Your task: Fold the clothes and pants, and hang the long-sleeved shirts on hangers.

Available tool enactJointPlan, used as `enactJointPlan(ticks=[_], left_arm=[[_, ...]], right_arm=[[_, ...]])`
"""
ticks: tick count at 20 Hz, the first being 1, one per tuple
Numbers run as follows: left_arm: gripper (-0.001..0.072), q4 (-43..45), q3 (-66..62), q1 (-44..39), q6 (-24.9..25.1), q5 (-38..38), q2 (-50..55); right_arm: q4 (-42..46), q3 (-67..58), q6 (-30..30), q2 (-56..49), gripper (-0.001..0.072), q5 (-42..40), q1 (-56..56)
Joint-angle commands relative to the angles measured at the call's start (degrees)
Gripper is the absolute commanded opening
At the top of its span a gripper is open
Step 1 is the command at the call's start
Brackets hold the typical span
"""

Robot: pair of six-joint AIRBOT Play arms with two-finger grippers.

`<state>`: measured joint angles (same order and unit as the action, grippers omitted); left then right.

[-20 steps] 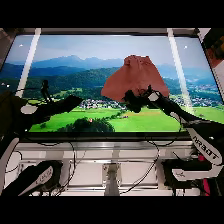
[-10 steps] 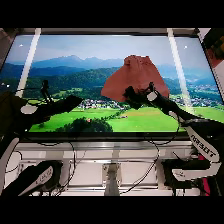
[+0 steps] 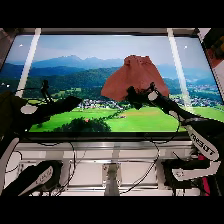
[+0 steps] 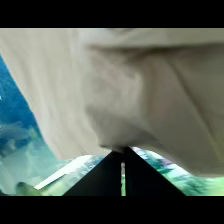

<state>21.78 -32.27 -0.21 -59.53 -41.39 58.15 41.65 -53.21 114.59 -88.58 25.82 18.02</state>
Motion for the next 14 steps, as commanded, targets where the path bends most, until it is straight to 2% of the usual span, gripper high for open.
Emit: enactJointPlan(ticks=[1, 2, 3, 4, 7, 10, 12, 13, 14], left_arm=[[0.0126, 0.0, -0.13, -0.04, 1.38, 0.55, -0.04], [0.0117, 0.02, -0.46, -0.04, 2.16, 0.46, -0.04], [0.0042, 0.04, -1.05, -0.31, 2.16, -0.13, -0.04], [0.0018, 0.09, -1.77, -0.87, 2.16, -0.42, -0.04], [0.0017, 0.11, -3.89, -4.24, 2.12, -0.35, -0.04], [0.0017, 0.07, -5.03, -8.44, 2.08, 0.22, -0.04], [0.0018, 0.07, -5.03, -11.41, 2.1, 1.75, -0.02], [0.0021, 0.0, -5.03, -12.85, 2.1, 3.21, -0.02], [0.0042, 0.0, -5.03, -14.29, 2.1, 5.07, -0.02]], right_arm=[[13.55, 0.07, -2.25, 0.59, 0.0004, 15.13, -2.69], [21.57, 0.66, -2.67, 1.57, 0.0004, 22.32, -2.8], [28.96, 2.1, -2.97, 3.69, 0.0004, 27.8, -2.78], [33.88, 4.04, -3.13, 6.58, 0.0004, 31.17, -2.91], [44.22, 8.79, -3.02, 16.81, 0.0004, 35.1, -10.27], [49.03, 7.76, -3.26, 20.35, 0.0006, 29.9, -23.61], [48.11, 7.02, -3.17, 19.98, 0.0027, 18.18, -31.45], [46.23, 7.02, -2.73, 19.96, 0.0139, 11.5, -34.23], [42.36, 6.73, -1.29, 19.98, 0.036, 7.08, -36.39]])
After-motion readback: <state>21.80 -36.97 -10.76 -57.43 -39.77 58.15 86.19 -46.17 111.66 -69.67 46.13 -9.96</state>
